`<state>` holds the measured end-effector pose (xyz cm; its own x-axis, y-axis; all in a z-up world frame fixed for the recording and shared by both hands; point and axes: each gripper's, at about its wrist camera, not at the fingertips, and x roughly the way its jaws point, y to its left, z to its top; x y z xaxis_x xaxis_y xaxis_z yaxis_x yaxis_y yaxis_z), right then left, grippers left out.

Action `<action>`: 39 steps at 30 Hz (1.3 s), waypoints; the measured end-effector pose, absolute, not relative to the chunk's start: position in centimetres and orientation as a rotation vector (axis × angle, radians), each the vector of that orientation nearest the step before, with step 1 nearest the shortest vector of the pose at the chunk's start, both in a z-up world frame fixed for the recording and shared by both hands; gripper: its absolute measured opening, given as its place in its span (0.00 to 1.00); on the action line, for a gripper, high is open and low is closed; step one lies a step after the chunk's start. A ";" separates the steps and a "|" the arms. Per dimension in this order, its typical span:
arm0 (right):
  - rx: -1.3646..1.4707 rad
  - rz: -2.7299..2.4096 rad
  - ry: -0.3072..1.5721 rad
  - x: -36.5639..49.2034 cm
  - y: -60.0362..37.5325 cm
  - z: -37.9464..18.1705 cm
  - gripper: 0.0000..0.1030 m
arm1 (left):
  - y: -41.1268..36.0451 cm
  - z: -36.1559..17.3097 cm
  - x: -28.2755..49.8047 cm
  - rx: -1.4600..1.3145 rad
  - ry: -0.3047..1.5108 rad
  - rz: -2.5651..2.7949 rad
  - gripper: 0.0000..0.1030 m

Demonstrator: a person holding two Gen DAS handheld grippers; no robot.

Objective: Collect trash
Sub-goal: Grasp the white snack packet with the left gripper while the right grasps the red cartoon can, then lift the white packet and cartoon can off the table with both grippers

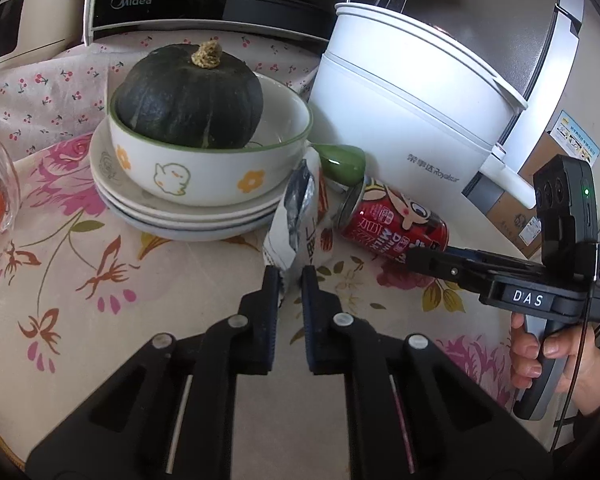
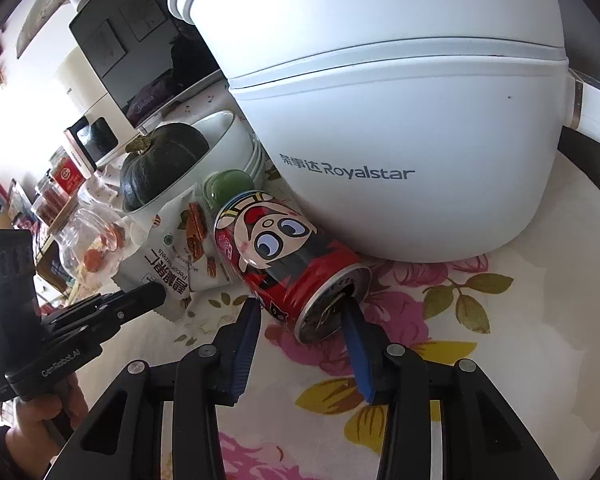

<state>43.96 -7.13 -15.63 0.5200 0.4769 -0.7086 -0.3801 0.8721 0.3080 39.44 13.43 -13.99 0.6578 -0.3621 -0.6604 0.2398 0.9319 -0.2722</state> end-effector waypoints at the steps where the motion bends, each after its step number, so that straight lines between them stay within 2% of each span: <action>1: 0.117 0.516 0.889 43.6 -7.2 -15.6 0.36 | 13.5 -13.9 39.0 -0.166 0.784 -0.340 0.10; 2: 0.107 0.509 0.898 43.1 -7.2 -15.5 0.17 | 13.6 -13.8 38.5 -0.168 0.789 -0.336 0.10; 3: 0.096 0.507 0.905 42.9 -7.4 -15.5 0.09 | 13.7 -13.8 38.0 -0.175 0.794 -0.333 0.10; 4: 0.093 0.512 0.910 42.5 -7.6 -15.5 0.06 | 13.9 -13.8 37.6 -0.180 0.800 -0.327 0.10; 15: 0.002 0.526 0.935 37.6 -8.2 -14.0 0.07 | 15.9 -13.9 32.6 -0.235 0.834 -0.282 0.10; 16: -0.007 0.522 0.937 37.5 -8.2 -13.8 0.09 | 15.9 -13.9 32.5 -0.235 0.835 -0.281 0.10; 18: -0.023 0.512 0.939 37.1 -8.2 -13.4 0.19 | 16.2 -13.8 31.9 -0.237 0.834 -0.279 0.07; 19: -0.033 0.504 0.935 36.9 -8.3 -13.2 0.29 | 16.4 -13.8 31.5 -0.241 0.832 -0.278 0.07; 20: -0.044 0.494 0.924 36.9 -8.0 -12.9 0.44 | 16.7 -13.7 31.2 -0.248 0.829 -0.278 0.07; 22: -0.063 0.480 0.890 36.6 -8.1 -12.4 0.57 | 17.1 -13.4 30.6 -0.258 0.820 -0.278 0.07; 39: -0.448 0.470 0.749 39.6 -1.6 -11.7 0.57 | 19.9 -15.0 30.0 -0.305 0.819 -0.270 0.07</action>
